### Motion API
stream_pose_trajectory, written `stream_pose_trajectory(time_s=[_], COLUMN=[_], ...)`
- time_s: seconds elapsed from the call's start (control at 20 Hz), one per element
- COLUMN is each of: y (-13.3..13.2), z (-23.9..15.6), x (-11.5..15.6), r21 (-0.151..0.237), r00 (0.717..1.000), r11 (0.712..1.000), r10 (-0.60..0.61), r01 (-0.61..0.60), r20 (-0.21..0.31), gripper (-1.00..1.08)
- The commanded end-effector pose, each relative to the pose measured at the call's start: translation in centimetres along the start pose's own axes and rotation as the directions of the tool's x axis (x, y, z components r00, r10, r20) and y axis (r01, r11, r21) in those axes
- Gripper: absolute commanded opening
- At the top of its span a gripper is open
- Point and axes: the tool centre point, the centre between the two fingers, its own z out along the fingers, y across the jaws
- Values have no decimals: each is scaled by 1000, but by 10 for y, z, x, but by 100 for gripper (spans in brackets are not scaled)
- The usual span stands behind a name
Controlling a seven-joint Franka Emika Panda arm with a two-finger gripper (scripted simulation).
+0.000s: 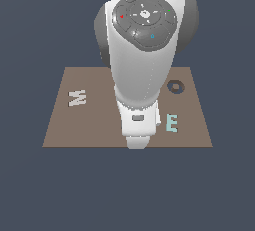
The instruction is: Insert a designated object into the corresponding slot on a board.
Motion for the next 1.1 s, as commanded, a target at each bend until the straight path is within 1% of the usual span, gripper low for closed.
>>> stream_pose_trajectory(time_s=[0.0, 0.15, 0.3, 0.5, 0.65, 0.85, 1.05], y=[-12, -26, -41, -59, -71, -83, -93], z=[-1, -1, -1, -2, -2, -2, -2], x=[5, 10, 12, 12, 10, 6, 2], r21=[-1, 0, 0, 0, 0, 0, 0], r00=[993, 967, 923, 845, 782, 702, 633], r11=[993, 967, 923, 845, 782, 702, 633], r10=[-120, -256, -385, -535, -623, -712, -774], r01=[120, 256, 385, 535, 623, 712, 774], r20=[0, 0, 0, 0, 0, -1, -1], gripper=[-100, -100, -100, -100, -100, -100, -100])
